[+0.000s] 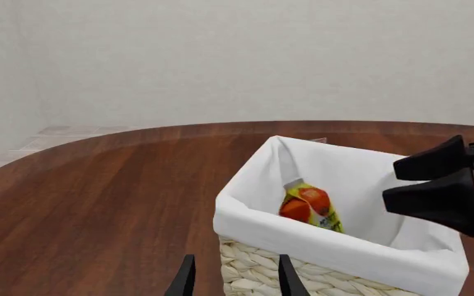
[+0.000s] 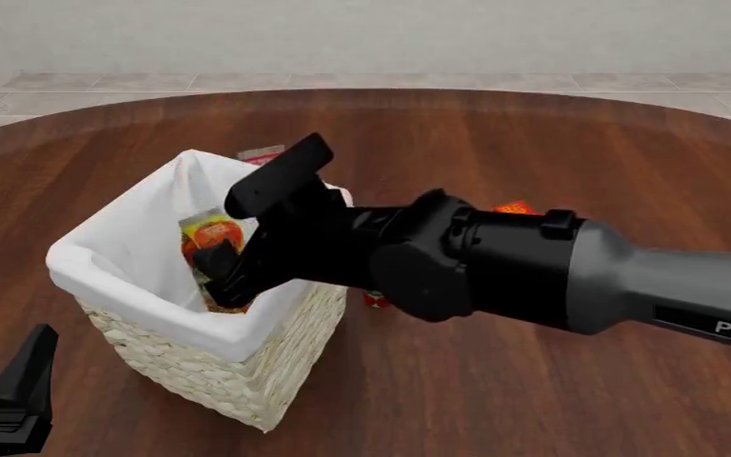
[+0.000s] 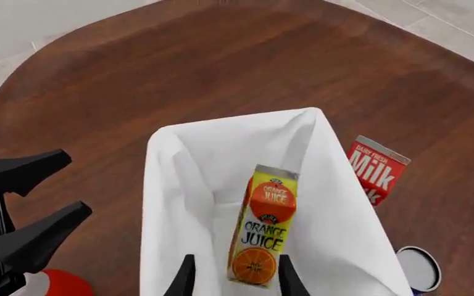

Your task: Pick up the orange juice, and put it in the basket.

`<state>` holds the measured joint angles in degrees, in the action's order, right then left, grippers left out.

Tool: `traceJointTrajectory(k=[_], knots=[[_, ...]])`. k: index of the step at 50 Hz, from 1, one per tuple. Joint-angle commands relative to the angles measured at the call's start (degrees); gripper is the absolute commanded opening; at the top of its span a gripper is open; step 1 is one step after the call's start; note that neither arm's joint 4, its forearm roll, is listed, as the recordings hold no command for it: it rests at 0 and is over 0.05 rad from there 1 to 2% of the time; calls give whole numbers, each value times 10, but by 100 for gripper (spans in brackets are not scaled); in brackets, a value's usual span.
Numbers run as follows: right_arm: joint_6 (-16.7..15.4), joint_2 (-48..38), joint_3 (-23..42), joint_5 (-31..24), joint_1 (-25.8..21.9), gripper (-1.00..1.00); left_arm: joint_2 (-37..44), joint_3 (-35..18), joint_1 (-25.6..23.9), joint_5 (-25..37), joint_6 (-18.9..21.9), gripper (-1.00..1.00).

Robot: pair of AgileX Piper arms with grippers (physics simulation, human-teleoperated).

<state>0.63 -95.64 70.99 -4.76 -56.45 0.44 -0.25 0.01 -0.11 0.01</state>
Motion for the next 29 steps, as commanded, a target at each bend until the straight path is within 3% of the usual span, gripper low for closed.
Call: traceJointTrajectory(k=[1, 29], knots=[[0, 6, 0, -2, 0, 100, 0, 0, 0, 0, 0, 100], [-20, 71, 30, -34, -2, 100, 0, 0, 0, 0, 0, 100]])
